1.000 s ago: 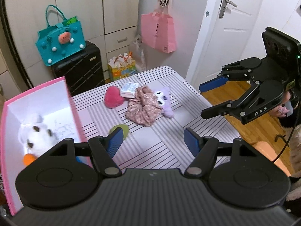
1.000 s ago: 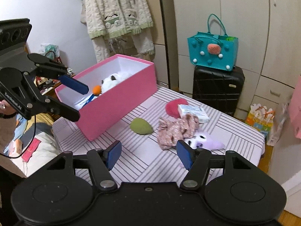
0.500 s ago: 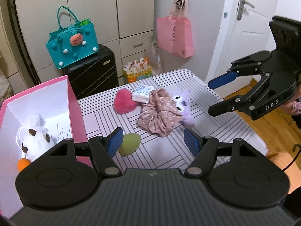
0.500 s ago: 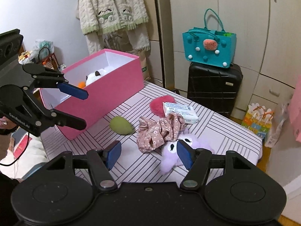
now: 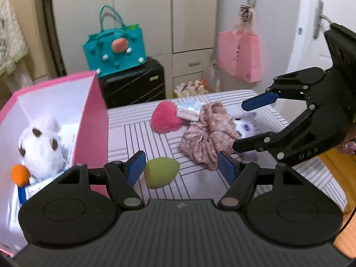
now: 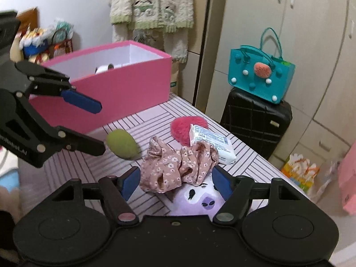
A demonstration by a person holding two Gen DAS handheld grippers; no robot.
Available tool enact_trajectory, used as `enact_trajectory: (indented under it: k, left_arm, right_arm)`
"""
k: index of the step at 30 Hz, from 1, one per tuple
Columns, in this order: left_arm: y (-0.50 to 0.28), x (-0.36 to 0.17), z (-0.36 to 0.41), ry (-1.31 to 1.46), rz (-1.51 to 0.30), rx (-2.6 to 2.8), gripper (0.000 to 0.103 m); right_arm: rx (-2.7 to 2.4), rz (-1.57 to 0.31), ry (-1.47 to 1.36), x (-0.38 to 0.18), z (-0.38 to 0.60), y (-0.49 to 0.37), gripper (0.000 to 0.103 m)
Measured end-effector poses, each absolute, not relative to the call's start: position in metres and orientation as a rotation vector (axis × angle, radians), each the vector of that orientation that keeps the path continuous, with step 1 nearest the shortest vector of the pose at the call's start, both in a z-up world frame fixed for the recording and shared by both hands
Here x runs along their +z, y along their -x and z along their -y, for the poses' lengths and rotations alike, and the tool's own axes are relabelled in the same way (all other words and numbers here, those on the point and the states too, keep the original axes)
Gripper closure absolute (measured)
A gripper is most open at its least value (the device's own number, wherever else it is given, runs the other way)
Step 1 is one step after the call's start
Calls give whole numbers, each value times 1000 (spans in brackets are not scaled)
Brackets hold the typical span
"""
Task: Organize soft objects
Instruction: 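Close the left tool on the green sponge while the right tool grasps the pink floral cloth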
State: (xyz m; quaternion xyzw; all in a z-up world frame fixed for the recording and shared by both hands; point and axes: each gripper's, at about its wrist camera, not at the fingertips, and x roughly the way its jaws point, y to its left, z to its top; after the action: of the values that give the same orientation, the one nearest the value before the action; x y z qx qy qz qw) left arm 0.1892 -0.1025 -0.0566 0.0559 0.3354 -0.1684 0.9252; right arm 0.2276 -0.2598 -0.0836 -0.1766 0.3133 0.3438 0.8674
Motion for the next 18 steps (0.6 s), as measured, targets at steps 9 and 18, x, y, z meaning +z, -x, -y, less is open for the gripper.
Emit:
enact_trajectory:
  k: [9,18]
  left_arm:
    - [-204,-81,98,-31,-673,-290,36]
    - [-215,-104,104,-86,-689,-191,36]
  right_arm:
    - [785,-623,532,-101,240,-242,16]
    - [802,-626,585,-118,226,-253,16]
